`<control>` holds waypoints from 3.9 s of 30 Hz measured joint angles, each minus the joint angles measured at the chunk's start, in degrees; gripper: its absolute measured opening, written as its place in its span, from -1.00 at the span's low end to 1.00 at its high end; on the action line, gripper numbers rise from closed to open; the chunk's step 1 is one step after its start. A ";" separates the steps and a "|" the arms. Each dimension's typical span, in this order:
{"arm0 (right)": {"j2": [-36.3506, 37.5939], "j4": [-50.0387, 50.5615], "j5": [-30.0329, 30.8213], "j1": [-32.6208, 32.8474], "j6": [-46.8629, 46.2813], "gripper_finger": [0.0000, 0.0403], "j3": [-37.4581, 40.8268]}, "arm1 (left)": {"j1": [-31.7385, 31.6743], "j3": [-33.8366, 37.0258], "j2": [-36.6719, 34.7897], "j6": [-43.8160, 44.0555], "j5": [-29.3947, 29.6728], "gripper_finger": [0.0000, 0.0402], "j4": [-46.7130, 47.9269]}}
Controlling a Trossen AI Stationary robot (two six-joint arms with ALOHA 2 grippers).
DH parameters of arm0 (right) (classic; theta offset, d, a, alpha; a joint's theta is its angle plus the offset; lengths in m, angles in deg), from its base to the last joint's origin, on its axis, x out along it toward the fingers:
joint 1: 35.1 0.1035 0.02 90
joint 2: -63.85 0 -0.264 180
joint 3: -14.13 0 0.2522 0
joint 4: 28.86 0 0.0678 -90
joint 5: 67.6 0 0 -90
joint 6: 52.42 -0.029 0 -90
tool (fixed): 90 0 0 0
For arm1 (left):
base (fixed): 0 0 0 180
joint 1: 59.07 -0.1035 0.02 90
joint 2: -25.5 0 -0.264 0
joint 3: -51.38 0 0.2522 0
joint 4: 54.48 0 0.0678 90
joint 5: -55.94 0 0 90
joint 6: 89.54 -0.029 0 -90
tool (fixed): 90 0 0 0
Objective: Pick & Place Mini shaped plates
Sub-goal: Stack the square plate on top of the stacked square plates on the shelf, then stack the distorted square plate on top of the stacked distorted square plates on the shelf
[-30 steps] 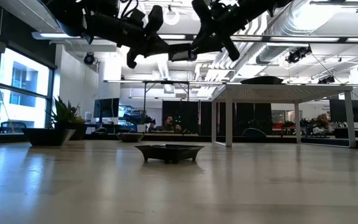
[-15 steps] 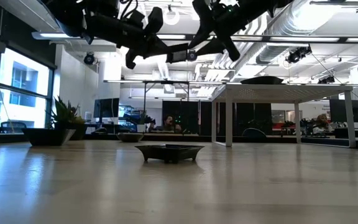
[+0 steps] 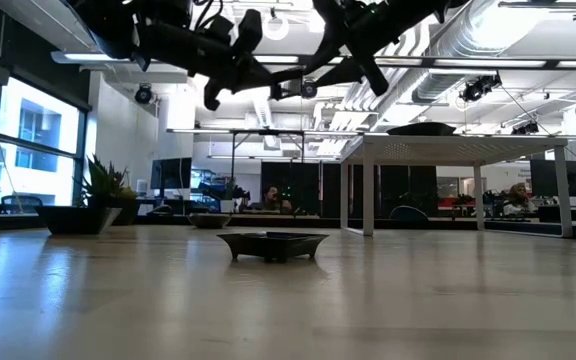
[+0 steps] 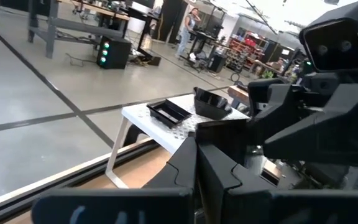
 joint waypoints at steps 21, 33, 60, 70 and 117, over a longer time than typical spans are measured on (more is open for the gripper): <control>-1.81 -3.82 -1.97 -0.13 0.71 -0.57 -0.04 | 0.00 0.02 0.00 0.00 -1.38 -1.00 -1.27; -1.87 -3.41 -0.56 -0.21 0.90 -0.96 0.00 | 0.00 0.02 -0.01 0.03 -4.72 -0.78 -0.38; 4.70 14.96 -32.22 -37.49 -1.97 -0.88 -0.39 | -6.79 0.08 -18.52 -4.31 -16.21 -0.80 24.92; -5.09 38.24 -35.87 -42.20 10.50 -0.88 -18.06 | -6.80 0.09 -18.45 -3.91 -17.67 -0.92 24.98; 11.16 33.16 -39.11 -33.82 27.15 -0.95 -5.06 | -6.70 0.07 -19.15 -7.40 -25.43 -0.92 38.98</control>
